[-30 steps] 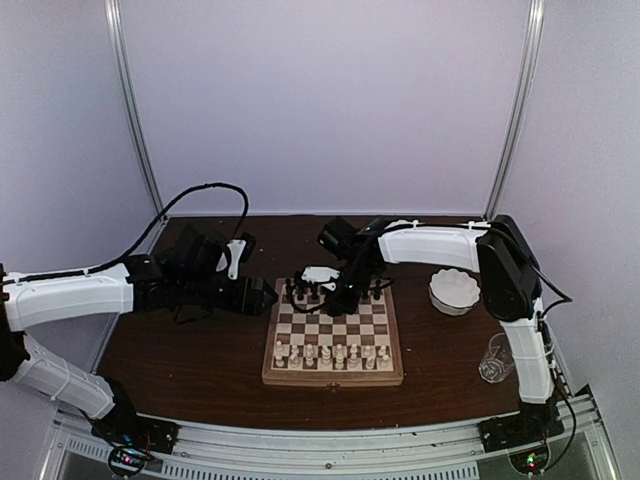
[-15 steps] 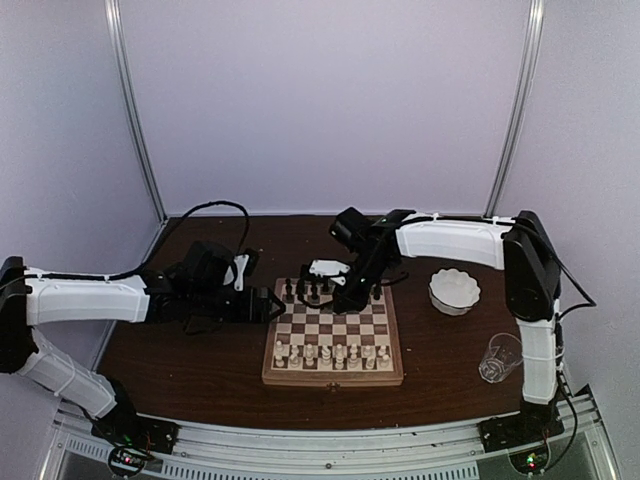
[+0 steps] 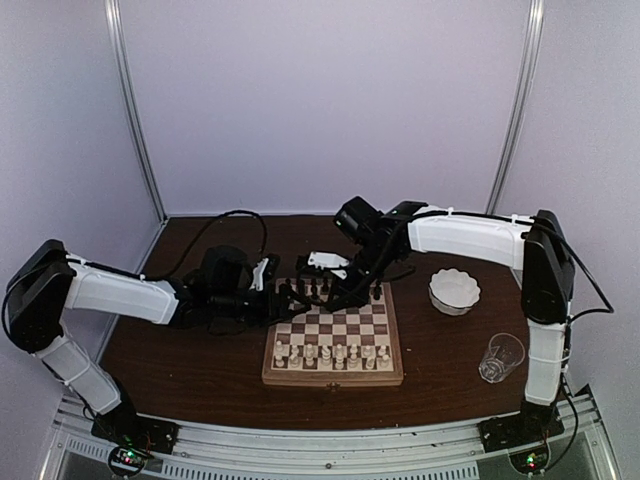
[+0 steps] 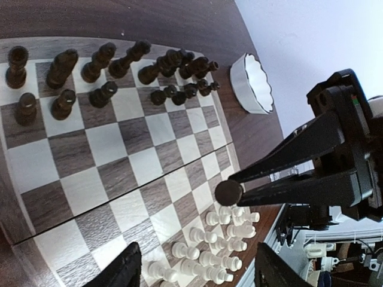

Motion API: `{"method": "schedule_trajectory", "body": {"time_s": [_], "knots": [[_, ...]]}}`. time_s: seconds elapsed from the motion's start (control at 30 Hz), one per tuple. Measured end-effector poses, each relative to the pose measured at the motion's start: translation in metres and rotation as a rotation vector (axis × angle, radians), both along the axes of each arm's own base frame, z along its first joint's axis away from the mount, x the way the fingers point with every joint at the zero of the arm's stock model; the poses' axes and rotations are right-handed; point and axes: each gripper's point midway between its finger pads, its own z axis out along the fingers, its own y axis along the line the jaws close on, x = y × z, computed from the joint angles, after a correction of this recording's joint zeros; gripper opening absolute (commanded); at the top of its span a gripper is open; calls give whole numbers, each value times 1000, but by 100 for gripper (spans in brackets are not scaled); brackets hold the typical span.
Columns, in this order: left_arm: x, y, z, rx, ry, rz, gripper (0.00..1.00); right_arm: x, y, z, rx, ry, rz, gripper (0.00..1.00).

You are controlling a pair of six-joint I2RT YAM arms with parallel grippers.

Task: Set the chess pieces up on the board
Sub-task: Pass from the right arm to the left

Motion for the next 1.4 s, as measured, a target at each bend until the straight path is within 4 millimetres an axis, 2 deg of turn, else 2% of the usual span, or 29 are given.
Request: {"method": "schedule_trajectory", "body": {"time_s": [0.17, 0.4, 0.63, 0.83, 1.0, 1.23, 1.4], "knots": [[-2, -11, 5, -63, 29, -31, 52, -7, 5, 1, 14, 14, 24, 10], [-4, -21, 2, -116, 70, -59, 47, -17, 8, 5, 23, 21, 57, 10], [-6, -25, 8, -153, 84, -72, 39, -22, 10, 10, 32, 18, 71, 10], [-6, -29, 13, -184, 89, -83, 28, -25, 12, 10, 33, 20, 79, 10], [-6, -32, 12, -199, 101, -90, 24, -25, 12, 10, 33, 19, 79, 10], [-6, -33, 11, -208, 114, -90, 14, -25, 12, 9, 31, 20, 79, 11], [-4, -35, 13, -226, 114, -84, 13, -25, 12, 10, 32, 19, 80, 18]]}}
